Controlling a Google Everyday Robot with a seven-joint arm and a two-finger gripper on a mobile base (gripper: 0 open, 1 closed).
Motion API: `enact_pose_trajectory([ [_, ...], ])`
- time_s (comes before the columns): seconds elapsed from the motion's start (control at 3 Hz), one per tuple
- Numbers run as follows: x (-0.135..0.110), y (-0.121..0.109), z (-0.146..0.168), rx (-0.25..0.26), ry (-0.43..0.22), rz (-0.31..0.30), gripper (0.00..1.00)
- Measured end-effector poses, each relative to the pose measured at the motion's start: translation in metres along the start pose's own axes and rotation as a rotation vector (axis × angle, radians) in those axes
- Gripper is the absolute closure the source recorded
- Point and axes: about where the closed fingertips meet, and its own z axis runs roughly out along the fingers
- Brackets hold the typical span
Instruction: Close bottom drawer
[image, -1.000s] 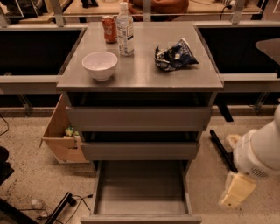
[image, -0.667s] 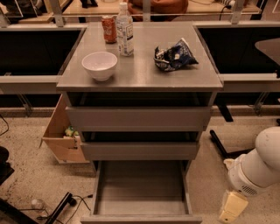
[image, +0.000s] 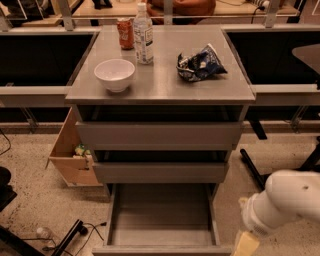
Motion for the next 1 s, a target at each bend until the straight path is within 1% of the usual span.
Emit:
enact_pose_trajectory([
  [0.33,0.01,0.0,0.072,-0.016,-0.037,0.023,0.0],
  [0.67,0.024,-0.007,0.144,-0.04,-0.026,0.03,0.19],
  [1.0,0.037,-0.018,0.201,-0.082,-0.022,0.031,0.42],
])
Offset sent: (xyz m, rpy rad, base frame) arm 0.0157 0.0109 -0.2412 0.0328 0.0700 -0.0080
